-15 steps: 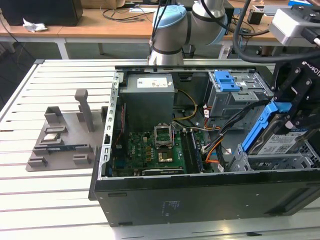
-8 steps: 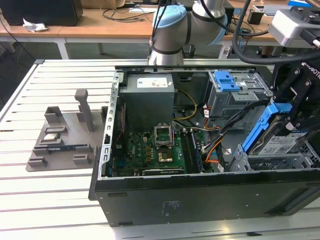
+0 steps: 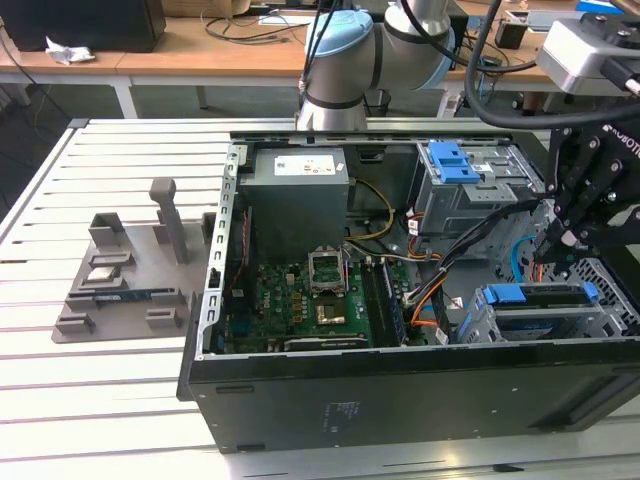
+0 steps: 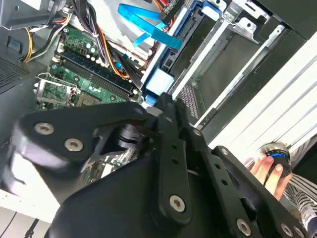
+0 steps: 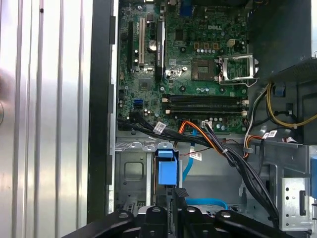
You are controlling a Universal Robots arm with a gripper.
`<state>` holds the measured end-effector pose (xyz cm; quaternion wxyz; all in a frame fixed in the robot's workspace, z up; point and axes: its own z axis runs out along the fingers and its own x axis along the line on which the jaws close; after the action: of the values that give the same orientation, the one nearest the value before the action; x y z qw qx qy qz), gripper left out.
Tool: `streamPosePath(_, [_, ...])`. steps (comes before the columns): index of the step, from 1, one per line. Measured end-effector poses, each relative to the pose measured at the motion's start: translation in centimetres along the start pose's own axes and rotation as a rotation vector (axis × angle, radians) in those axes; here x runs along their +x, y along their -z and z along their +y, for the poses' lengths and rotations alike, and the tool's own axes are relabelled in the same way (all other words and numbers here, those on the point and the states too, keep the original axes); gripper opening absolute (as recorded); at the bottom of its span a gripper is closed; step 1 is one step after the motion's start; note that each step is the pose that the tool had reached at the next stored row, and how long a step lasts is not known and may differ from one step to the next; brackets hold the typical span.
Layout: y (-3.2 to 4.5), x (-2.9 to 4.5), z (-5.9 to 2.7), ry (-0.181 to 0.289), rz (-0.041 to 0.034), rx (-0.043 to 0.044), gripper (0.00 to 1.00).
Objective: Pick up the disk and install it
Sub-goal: 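Insert the disk into the insertion slot, then insert the first disk wire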
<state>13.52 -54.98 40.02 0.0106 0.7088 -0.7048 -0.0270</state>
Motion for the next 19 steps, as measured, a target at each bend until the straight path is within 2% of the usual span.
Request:
streamPosePath(1, [0.00,0.00,0.00,0.000,0.0000,0.0000,0.12])
streamPosePath(6, [-0.04,-0.06,-0.13,0.000,-0.0005,0.0000,0.11])
streamPosePath(9, [-0.12,-0.64,-1.52,0.000,-0.0003,-0.0036,0.11])
streamPosePath(12, [-0.83,-0.69,-2.53,0.000,0.0000,-0.0107,0.11])
streamPosePath(15, [-0.94,-0.72,-3.12,0.000,0.0000,-0.0121,0.11])
streamPosePath(19, [-0.94,-0.72,-3.15,0.000,-0.0001,-0.0121,0.11])
